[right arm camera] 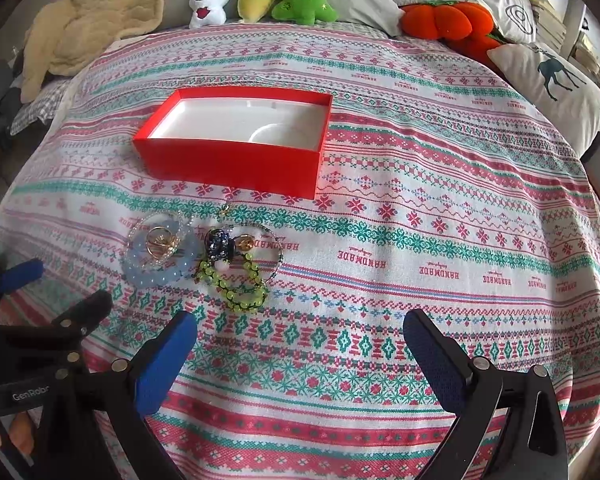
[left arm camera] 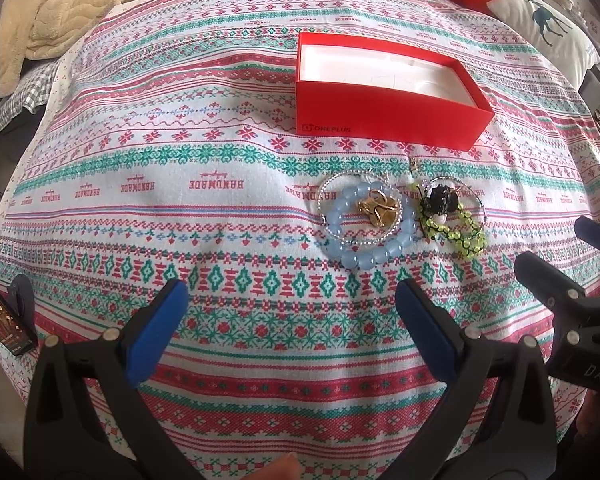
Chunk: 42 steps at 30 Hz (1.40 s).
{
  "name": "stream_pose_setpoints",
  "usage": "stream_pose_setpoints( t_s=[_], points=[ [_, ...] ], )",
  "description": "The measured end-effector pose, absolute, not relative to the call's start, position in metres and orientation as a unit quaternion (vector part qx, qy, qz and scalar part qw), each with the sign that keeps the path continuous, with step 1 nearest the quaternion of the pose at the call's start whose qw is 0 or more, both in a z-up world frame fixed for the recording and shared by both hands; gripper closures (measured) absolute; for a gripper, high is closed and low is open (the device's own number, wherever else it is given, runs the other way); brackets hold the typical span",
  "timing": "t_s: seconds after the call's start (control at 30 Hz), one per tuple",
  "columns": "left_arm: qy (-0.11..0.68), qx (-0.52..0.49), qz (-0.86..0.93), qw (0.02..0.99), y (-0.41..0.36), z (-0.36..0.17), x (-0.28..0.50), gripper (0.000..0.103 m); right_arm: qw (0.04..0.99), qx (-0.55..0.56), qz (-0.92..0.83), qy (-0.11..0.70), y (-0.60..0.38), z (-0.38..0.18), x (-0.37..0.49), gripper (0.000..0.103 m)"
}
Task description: Organize jewelry
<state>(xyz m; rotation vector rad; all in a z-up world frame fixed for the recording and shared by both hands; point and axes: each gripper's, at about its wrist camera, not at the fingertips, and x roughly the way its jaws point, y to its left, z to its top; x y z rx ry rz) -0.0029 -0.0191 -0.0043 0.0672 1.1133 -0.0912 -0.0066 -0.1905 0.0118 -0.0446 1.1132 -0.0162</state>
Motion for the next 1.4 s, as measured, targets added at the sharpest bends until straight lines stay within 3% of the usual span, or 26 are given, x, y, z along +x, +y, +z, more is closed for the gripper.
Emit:
stream_pose_setpoints(
  t_s=[0.9, 1.2, 1.4],
  points=[
    [0.51, 0.103, -0.082, 0.85, -0.026, 0.004, 0.008, 0.0, 0.838, 0.0, -0.022, 0.546, -0.211, 0.021, 0.013, 0.0],
    [0.504, 0.105, -0.158, 0.843, -0.03, -0.004, 0.025, 0.001, 0.844, 0.008, 0.062, 0.534, -0.212, 0.019, 0.025, 0.0],
    [0.499, 0.077, -0.199, 0.84, -0.028, -0.022, 0.032, 0.007, 0.842, -0.034, 0.117, 0.525, -0.192, -0.005, 0.019, 0.0]
  ],
)
